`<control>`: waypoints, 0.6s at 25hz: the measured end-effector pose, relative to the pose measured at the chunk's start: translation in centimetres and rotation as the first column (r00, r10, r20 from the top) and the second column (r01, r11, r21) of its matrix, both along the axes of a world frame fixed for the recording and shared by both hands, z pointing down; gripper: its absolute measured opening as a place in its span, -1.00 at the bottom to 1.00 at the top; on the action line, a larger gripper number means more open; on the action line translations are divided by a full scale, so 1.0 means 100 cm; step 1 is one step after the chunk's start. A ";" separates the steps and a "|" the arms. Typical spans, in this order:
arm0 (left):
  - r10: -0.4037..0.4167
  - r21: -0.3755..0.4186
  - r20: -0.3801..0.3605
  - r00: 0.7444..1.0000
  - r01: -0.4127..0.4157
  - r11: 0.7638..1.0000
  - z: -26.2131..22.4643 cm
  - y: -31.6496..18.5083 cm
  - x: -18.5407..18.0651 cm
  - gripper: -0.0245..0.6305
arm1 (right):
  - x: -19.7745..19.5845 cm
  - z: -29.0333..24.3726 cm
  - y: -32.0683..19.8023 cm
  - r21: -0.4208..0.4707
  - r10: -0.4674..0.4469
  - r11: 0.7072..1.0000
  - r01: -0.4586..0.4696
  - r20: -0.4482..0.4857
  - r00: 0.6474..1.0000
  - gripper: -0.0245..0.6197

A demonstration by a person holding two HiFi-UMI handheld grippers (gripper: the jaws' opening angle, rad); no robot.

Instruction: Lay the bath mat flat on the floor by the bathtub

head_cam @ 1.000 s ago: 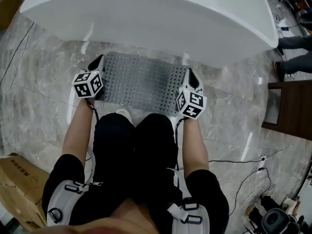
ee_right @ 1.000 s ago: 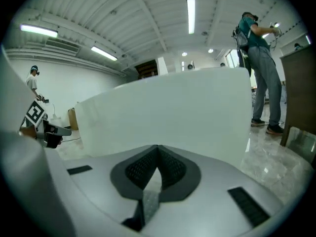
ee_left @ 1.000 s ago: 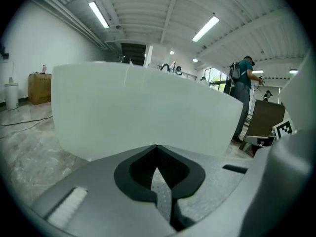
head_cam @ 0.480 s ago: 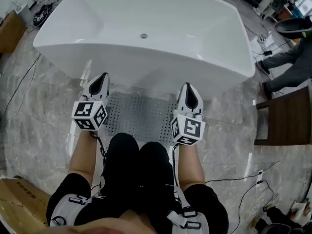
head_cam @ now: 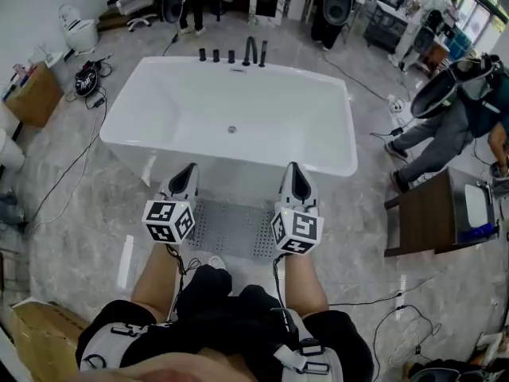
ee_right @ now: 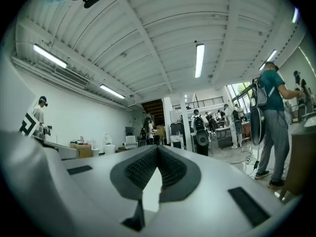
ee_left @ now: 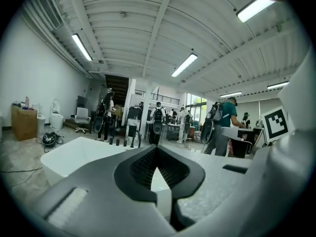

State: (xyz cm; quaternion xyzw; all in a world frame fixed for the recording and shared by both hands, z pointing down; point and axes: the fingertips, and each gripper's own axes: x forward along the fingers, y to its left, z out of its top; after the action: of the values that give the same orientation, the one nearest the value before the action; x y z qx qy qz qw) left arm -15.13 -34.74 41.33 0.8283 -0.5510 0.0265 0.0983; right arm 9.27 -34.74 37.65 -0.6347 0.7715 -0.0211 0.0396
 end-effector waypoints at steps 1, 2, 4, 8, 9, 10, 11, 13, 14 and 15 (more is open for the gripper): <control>-0.002 -0.003 -0.004 1.000 0.002 1.000 -0.025 0.011 0.004 -0.91 | 0.002 -0.025 0.010 -0.004 -0.003 1.000 0.003 -0.002 1.000 -0.91; -0.005 0.001 -0.004 1.000 0.005 1.000 -0.050 0.022 0.007 -0.91 | 0.003 -0.046 0.020 -0.007 -0.010 1.000 0.010 -0.001 1.000 -0.91; -0.009 0.027 0.002 1.000 0.009 1.000 -0.095 0.047 0.013 -0.91 | 0.005 -0.084 0.044 0.000 -0.025 1.000 0.025 0.004 1.000 -0.91; -0.021 0.104 0.043 0.999 0.017 0.994 -0.156 0.093 0.033 -0.91 | 0.017 -0.132 0.089 0.031 -0.055 0.998 0.055 -0.010 0.998 -0.91; -0.026 0.111 0.051 0.998 0.020 0.994 -0.161 0.103 0.037 -0.91 | 0.021 -0.135 0.097 0.034 -0.058 0.998 0.059 -0.013 0.998 -0.91; -0.029 0.113 0.057 0.998 0.023 0.993 -0.162 0.111 0.041 -0.91 | 0.025 -0.136 0.106 0.034 -0.058 0.998 0.059 -0.011 0.998 -0.91; -0.030 0.111 0.061 0.998 0.023 0.994 -0.161 0.118 0.044 -0.91 | 0.028 -0.135 0.114 0.033 -0.055 0.998 0.056 -0.006 0.998 -0.91; -0.024 0.109 0.063 0.998 0.017 0.994 -0.160 0.129 0.047 -0.91 | 0.031 -0.134 0.127 0.031 -0.048 0.998 0.048 -0.001 0.999 -0.91; -0.019 0.111 0.063 0.998 0.012 0.994 -0.162 0.133 0.047 -0.91 | 0.030 -0.136 0.131 0.033 -0.047 0.998 0.047 -0.003 0.999 -0.91; -0.015 0.115 0.062 0.998 0.008 0.993 -0.165 0.136 0.046 -0.91 | 0.029 -0.138 0.135 0.036 -0.046 0.998 0.046 -0.007 0.999 -0.91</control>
State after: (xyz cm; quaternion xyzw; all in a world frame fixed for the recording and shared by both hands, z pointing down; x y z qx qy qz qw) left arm -10.54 -21.14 24.84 0.8281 -0.5592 0.0199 0.0333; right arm 12.15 -21.20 23.80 -0.6161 0.7861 -0.0062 0.0483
